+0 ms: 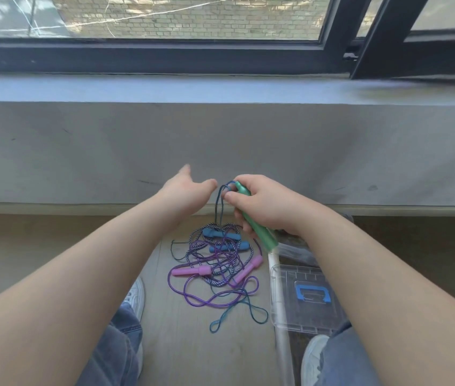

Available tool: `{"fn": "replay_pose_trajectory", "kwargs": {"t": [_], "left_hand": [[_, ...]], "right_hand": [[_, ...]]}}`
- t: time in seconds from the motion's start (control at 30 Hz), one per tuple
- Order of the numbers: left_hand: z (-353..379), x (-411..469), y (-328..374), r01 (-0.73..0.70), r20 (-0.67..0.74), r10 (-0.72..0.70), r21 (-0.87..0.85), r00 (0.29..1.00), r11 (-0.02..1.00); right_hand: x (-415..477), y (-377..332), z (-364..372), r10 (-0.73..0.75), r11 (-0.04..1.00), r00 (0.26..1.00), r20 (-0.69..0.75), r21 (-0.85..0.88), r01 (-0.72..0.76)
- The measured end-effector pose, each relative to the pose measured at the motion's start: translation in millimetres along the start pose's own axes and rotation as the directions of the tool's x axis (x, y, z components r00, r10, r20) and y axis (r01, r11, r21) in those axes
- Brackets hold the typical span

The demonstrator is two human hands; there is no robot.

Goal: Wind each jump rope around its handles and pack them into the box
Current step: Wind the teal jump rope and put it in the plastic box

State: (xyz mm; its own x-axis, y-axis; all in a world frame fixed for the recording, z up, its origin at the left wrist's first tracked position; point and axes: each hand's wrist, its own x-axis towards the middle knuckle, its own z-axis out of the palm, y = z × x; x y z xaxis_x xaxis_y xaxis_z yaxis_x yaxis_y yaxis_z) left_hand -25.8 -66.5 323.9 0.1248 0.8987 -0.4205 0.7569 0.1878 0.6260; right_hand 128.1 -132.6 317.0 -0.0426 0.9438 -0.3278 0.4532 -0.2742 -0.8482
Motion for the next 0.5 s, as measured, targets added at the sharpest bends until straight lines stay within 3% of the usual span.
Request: {"fn": "replay_pose_trajectory", "kwargs": {"t": [0.07,0.13,0.27,0.4,0.5], "left_hand": [[1.1,2.5,-0.6,-0.202,0.052,0.213,-0.163,0.976,0.966],[3.7,-1.1,0.1,-0.311,0.129,0.351,-0.251,0.928,0.917],[6.8,-6.1,-1.8,-0.406,0.069,0.404,0.025,0.912,0.913],[-4.0,-1.0,-2.1,-0.41,-0.105,0.425,0.141,0.899,0.901],[-8.5,3.3,-5.0,-0.415,-0.155,0.444,0.187,0.883,0.89]], "right_hand": [[-1.1,-1.6,-1.1,-0.024,0.999,0.999,0.023,0.038,0.024],[-2.7,-3.3,-4.4,-0.031,0.996,0.997,0.065,0.08,0.026],[-7.2,-4.0,-7.7,-0.047,0.985,0.986,0.159,0.171,0.019],[-12.3,-2.1,-8.1,0.039,0.979,0.974,0.222,0.187,-0.081],[-14.6,-1.4,-7.3,0.077,0.98,0.963,0.257,0.159,-0.121]]}}
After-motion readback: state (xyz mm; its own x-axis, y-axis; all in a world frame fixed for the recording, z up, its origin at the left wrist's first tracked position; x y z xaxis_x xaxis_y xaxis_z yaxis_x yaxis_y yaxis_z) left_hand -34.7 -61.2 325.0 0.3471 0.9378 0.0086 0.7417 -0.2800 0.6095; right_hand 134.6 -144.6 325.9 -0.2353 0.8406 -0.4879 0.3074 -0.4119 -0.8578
